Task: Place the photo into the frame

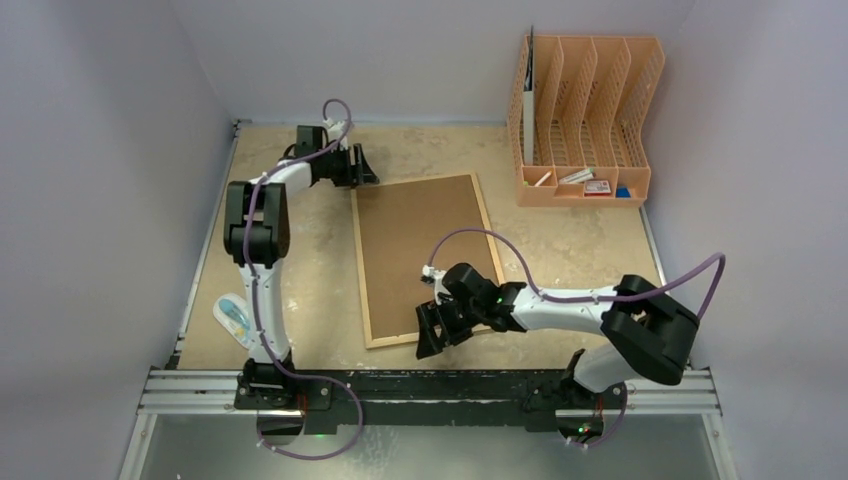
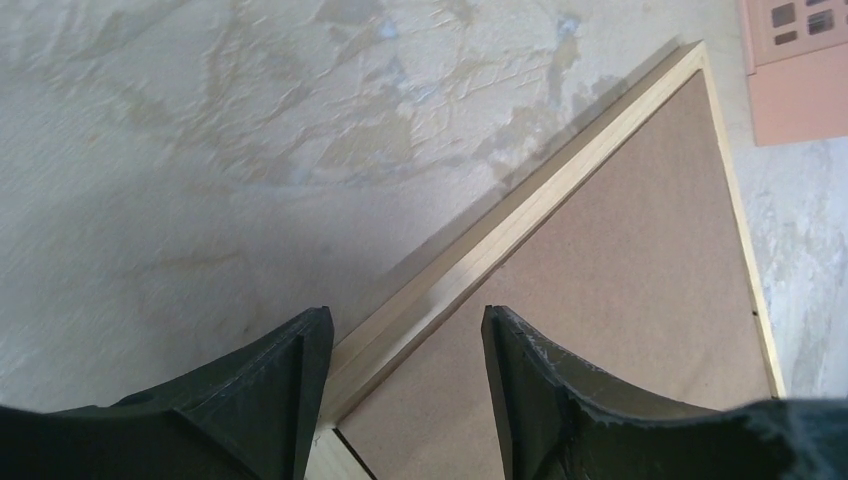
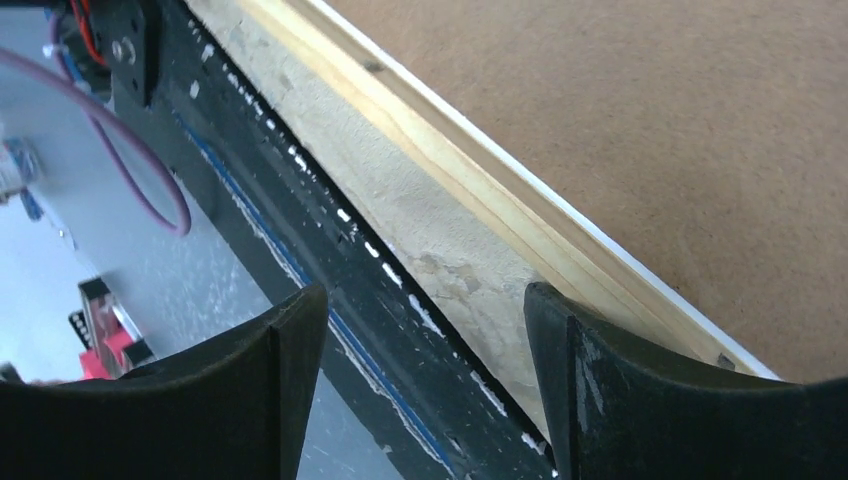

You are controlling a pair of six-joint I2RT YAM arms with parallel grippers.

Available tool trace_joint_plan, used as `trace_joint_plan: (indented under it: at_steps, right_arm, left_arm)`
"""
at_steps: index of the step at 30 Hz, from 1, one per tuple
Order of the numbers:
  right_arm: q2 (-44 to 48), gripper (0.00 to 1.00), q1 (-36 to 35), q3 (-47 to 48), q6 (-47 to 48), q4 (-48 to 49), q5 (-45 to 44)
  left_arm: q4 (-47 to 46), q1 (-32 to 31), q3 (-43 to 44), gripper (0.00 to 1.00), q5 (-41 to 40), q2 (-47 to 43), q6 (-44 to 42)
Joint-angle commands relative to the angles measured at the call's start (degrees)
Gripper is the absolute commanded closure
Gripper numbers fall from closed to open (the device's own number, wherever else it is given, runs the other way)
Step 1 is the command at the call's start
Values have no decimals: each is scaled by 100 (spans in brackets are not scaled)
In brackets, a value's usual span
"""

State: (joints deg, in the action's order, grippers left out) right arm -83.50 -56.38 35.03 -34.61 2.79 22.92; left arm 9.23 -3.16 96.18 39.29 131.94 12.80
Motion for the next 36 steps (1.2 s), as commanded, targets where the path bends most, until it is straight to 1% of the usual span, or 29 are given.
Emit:
trace_joint_plan:
  at_steps: [1, 3, 4, 6, 9, 11, 14, 18, 22, 25, 27, 30, 36]
  right_arm:
    - [-50, 24, 154, -64, -445, -828, -1861]
    - [100, 24, 319, -110, -558, -917, -2062]
    - [179, 24, 478, -145, -561, -899, -2056]
    - [295, 24, 749, -201, -529, -860, -2021]
    - [339, 24, 1124, -304, -407, -563, -1726]
    - [241, 25, 1234, -250, -292, -421, -1579]
    - [-23, 25, 1290, 35, -87, -458, -1598]
    - [-270, 25, 1522, 294, 88, -392, -1601]
    - [-471, 25, 1986, 515, 513, -294, -1501]
    - [-690, 26, 2276, 608, 589, -84, -1395]
    - [-838, 26, 2475, 681, 551, -18, -1338]
    - [-989, 27, 2723, 799, 395, 47, -1487]
    - [-1218, 27, 3221, 1108, 52, 33, -1708]
  left_arm:
    - [693, 245, -521, 40, -395, -341, -119]
    - [836, 240, -549, 41, -208, -411, -385]
    - [1154, 233, -500, 41, -251, -437, -549]
    - [1286, 264, -576, 42, -586, -577, -651]
    - [1445, 315, -816, 43, -1016, -897, -550]
    - [1532, 316, -1139, 44, -1323, -1140, -503]
    - [1690, 316, -1597, 44, -1926, -1511, -374]
    - [2064, 316, -2105, 43, -2519, -1954, 49]
    - [2230, 316, -2675, 42, -2638, -2412, 351]
    - [2191, 316, -3244, 41, -2698, -2782, 623]
    - [2130, 316, -3621, 39, -2629, -3098, 820]
    - [2123, 316, -4113, 37, -2505, -3490, 920]
    - [2267, 316, -4438, 36, -2464, -4277, 1029]
